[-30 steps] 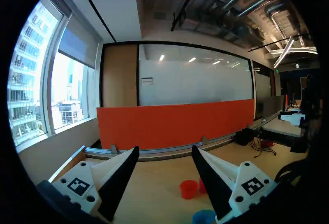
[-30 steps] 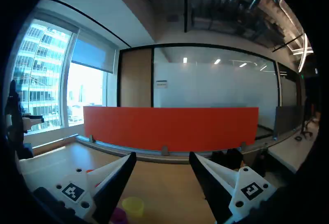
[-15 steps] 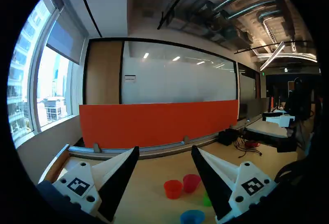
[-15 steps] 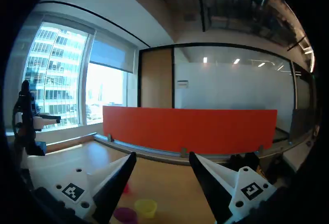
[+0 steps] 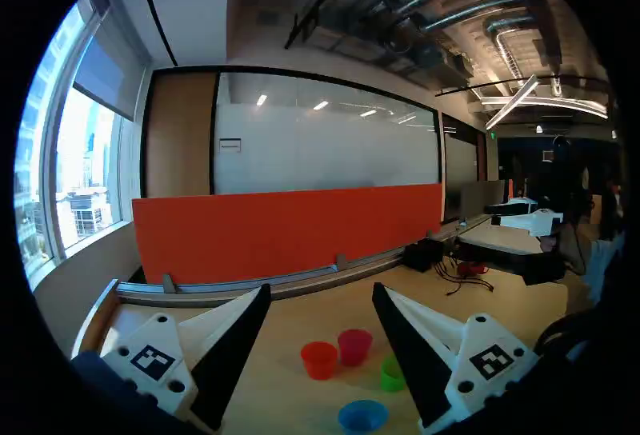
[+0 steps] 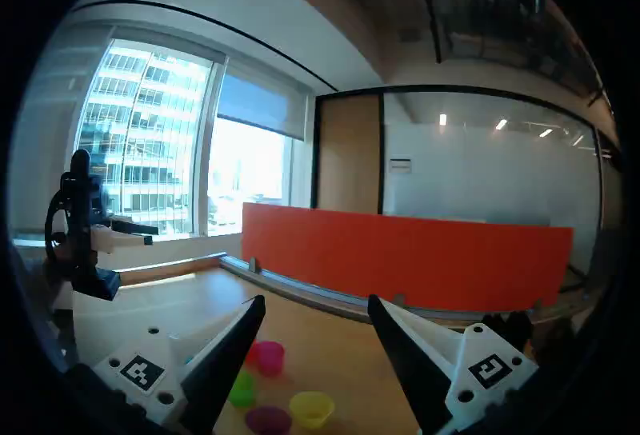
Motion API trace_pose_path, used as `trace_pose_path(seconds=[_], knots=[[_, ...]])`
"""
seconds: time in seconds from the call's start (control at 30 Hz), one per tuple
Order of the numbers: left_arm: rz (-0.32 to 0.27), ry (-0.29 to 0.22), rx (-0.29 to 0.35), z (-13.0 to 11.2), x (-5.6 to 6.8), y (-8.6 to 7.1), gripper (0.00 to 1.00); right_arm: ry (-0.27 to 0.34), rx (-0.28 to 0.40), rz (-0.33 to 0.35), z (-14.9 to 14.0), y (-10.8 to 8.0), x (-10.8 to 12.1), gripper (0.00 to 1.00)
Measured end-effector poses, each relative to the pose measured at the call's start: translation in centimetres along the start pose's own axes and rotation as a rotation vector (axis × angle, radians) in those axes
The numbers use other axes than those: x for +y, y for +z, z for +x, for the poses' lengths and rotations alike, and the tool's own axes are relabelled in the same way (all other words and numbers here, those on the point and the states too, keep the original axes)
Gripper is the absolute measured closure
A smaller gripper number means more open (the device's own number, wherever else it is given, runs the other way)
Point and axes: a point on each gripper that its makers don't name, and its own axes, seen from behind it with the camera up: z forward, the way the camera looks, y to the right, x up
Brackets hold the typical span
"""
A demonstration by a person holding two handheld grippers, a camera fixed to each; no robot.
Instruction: Pour water
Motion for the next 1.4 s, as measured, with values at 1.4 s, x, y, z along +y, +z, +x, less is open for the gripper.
trace_pose_path(seconds=[1.4], knots=[[-0.151, 0.022, -0.223, -11.4, 3.0, -0.9, 0.06, -0.058, -0.185, 0.275, -4.7, 2.0, -4.6, 0.01]])
